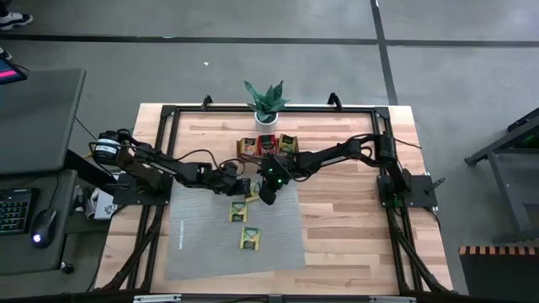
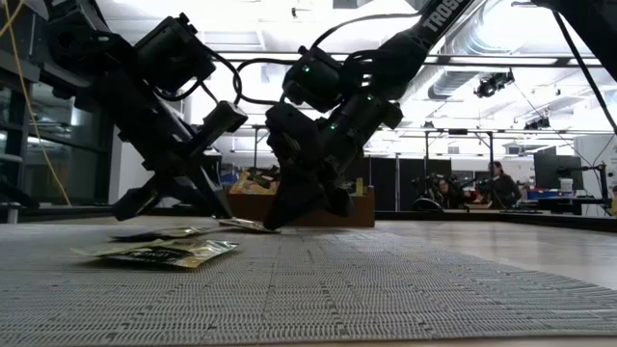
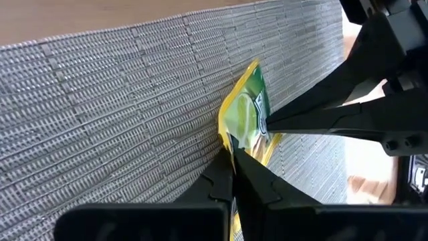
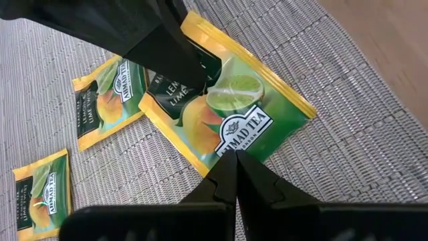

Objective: Pick & Place Tea
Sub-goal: Put the yellow tea bag into the right section of the wooden organizer

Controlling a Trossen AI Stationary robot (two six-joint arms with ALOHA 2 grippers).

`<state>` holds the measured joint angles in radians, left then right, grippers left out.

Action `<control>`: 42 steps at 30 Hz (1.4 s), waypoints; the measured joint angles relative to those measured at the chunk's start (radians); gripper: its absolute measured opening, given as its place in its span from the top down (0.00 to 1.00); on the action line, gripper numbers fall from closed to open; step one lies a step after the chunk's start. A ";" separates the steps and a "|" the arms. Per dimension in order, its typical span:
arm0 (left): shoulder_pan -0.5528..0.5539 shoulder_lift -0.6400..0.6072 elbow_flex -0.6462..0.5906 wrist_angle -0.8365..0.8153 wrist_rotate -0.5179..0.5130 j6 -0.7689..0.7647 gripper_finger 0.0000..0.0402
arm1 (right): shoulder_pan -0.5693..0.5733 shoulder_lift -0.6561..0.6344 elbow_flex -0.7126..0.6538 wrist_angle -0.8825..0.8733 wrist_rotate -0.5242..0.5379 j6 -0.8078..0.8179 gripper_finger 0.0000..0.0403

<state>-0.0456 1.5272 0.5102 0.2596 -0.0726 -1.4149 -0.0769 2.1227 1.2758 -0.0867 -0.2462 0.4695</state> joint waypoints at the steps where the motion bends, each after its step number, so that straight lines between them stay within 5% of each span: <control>1: 0.000 0.000 0.000 0.000 0.005 0.004 1.00 | 0.000 0.000 0.000 0.000 -0.001 0.001 1.00; 17: 0.000 -0.035 0.006 0.042 0.014 0.165 1.00 | 0.001 -0.172 -0.003 -0.160 0.013 -0.098 1.00; 25: 0.000 -0.089 0.129 0.003 0.164 0.515 1.00 | 0.003 -0.338 -0.002 -0.283 -0.184 -0.250 1.00; 28: 0.000 -0.091 0.240 -0.158 0.243 0.641 1.00 | 0.002 -0.388 -0.002 -0.290 -0.232 -0.283 1.00; 35: 0.000 -0.071 0.509 -0.644 0.235 0.899 1.00 | 0.002 -0.469 -0.001 -0.281 -0.225 -0.288 1.00; 42: 0.000 -0.070 0.673 -0.813 0.190 1.020 1.00 | 0.033 -0.473 0.000 -0.207 -0.193 -0.289 0.93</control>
<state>-0.0460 1.4574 1.1830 -0.5530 0.1176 -0.3950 -0.0442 1.6497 1.2758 -0.2935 -0.4388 0.1804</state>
